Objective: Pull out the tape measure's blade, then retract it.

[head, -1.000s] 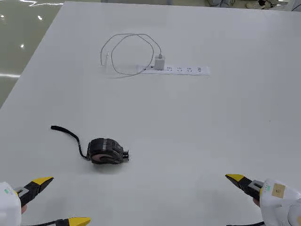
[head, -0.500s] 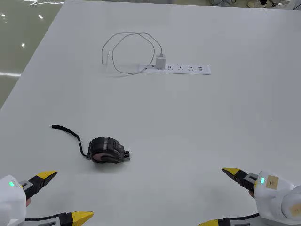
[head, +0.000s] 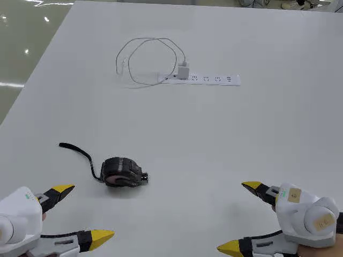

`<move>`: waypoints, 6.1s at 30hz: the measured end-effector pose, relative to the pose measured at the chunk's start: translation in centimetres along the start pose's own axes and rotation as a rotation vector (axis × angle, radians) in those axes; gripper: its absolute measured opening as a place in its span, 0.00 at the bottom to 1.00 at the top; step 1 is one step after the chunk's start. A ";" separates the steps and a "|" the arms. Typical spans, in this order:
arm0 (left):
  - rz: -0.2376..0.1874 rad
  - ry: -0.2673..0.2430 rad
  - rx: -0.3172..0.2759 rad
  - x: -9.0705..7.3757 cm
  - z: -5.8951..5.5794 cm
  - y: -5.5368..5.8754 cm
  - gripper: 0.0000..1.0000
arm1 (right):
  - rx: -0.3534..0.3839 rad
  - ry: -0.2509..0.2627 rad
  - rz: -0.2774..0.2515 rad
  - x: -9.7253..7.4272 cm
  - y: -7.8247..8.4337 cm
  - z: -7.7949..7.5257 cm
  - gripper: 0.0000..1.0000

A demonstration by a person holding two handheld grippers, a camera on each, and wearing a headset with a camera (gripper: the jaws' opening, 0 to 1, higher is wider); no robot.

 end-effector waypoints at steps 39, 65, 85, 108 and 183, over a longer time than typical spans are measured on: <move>0.092 0.080 0.113 3.9 3.1 -1.1 0.80 | -0.059 -0.103 0.004 5.5 -2.9 -2.7 0.92; 0.213 0.153 0.284 5.9 4.7 -2.3 0.75 | -0.109 -0.160 0.011 7.8 -4.7 -3.2 0.91; 0.313 0.195 0.393 8.1 5.6 -2.3 0.60 | -0.101 -0.181 -0.004 9.3 -5.5 -3.8 0.91; 0.362 0.268 0.439 9.4 5.8 -2.7 0.34 | -0.104 -0.200 0.004 10.2 -5.5 -3.7 0.90; 0.485 0.286 0.502 10.1 6.0 -2.3 0.27 | -0.251 -0.281 -0.100 18.3 -8.9 -2.0 0.36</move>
Point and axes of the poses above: the centre of the closed fingertips' face, and the gripper's own axes: x roughly forward along the fingers, z roughly to its left, y roughly out of its underside, the point moved 6 cm from there along -x, roughly backward along the fingers
